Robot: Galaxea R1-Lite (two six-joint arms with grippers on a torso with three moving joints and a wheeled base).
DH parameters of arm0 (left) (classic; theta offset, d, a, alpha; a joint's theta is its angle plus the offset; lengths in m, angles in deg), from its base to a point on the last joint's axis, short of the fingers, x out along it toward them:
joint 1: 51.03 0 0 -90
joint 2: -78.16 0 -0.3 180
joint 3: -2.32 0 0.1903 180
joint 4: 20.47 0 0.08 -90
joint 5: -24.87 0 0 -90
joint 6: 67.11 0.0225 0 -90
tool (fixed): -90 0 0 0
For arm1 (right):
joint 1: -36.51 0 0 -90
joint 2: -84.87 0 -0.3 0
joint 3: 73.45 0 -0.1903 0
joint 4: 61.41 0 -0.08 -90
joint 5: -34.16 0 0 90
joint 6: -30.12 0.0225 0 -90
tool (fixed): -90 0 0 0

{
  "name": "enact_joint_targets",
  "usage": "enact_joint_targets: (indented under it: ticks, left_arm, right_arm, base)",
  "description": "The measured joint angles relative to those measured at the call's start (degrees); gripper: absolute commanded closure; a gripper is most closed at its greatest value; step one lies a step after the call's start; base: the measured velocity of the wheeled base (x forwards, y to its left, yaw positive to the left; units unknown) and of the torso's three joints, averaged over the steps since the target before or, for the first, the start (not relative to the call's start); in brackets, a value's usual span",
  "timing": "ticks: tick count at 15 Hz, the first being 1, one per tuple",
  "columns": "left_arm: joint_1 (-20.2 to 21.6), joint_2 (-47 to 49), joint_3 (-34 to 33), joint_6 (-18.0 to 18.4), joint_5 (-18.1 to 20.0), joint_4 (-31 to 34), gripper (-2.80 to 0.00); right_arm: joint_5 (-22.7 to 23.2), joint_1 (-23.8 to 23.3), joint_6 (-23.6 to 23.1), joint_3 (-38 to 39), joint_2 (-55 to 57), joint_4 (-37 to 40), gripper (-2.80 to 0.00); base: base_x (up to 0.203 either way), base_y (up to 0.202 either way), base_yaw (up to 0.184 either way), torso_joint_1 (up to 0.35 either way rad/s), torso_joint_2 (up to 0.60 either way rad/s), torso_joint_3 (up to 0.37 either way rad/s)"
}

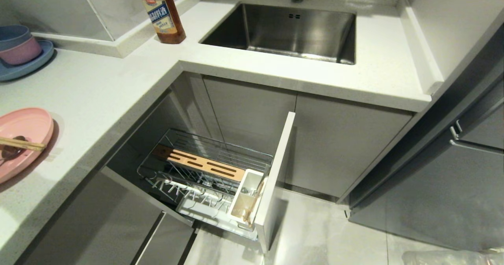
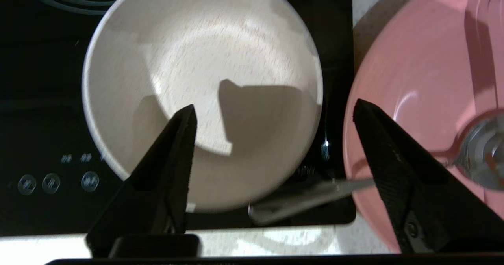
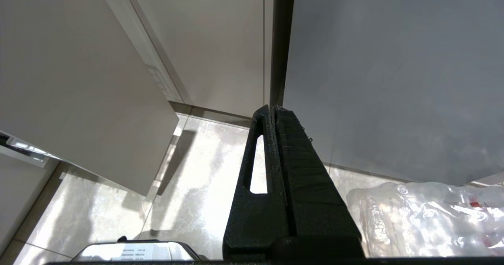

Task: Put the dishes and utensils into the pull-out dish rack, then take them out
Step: Pick up the bowl and place it in the cupboard

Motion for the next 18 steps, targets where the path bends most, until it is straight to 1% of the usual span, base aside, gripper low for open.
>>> enact_joint_targets:
  ticks: [2, 5, 7, 8, 18]
  left_arm:
    - [0.0, 1.26, 0.04, 0.02, 1.0, -1.93, -2.8]
    - [0.0, 2.69, 0.12, 0.01, 1.5, -2.34, -2.8]
    - [0.0, 3.26, 0.12, 0.02, 2.58, -2.38, -2.8]
    - [0.23, 3.41, 0.14, 0.05, 2.9, -2.38, 0.0]
    - [1.11, 2.02, -0.05, 0.1, 3.0, -4.55, 0.0]
  right_arm:
    - [0.0, 0.0, 0.0, 0.0, 0.0, 0.0, 0.0]
    - [0.0, 0.0, 0.0, 0.0, 0.0, 0.0, 0.0]
    - [0.0, 0.0, 0.0, 0.0, 0.0, 0.0, 0.0]
    - [0.0, 0.0, -0.02, 0.0, 0.0, 0.0, 0.0]
    - [0.0, 0.0, 0.0, 0.0, 0.0, 0.0, 0.0]
  base:
    - [0.0, 0.0, 0.0, 0.0, 0.0, 0.0]
    - [0.0, 0.0, 0.0, 0.0, 0.0, 0.0]
    - [0.0, 0.0, 0.0, 0.0, 0.0, 0.0]
    - [0.0, 0.0, 0.0, 0.0, 0.0, 0.0]
    - [0.0, 0.0, 0.0, 0.0, 0.0, 0.0]
